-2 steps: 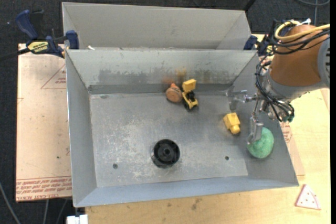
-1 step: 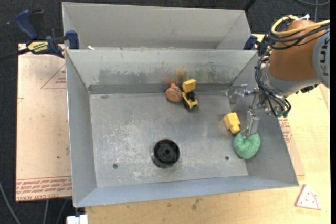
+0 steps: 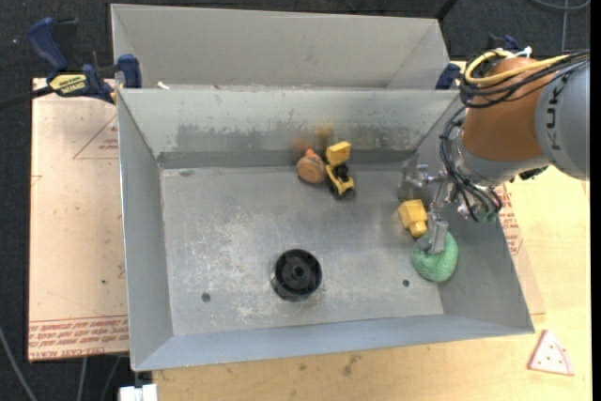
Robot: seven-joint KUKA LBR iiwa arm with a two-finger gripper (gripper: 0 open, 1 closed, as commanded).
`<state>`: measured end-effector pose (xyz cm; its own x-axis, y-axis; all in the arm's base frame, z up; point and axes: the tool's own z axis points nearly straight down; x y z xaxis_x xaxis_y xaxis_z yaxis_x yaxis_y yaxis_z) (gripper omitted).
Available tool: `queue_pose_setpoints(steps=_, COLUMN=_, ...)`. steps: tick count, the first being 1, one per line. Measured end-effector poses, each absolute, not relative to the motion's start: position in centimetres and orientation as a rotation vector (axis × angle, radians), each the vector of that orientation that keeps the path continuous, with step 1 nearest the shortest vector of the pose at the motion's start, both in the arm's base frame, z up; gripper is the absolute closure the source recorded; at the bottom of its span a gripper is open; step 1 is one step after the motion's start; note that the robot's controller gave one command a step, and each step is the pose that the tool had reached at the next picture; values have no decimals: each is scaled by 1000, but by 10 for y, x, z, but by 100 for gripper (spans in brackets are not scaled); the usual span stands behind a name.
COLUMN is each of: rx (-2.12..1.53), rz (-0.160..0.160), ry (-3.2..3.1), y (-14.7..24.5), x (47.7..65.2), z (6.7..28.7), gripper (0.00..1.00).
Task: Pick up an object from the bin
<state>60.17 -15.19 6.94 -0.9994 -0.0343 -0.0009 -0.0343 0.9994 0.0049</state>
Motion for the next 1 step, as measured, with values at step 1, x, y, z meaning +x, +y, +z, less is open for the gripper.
queue_pose_setpoints(steps=1, rx=-90, rz=14, ry=3134, y=-146, x=601, z=76, gripper=100)
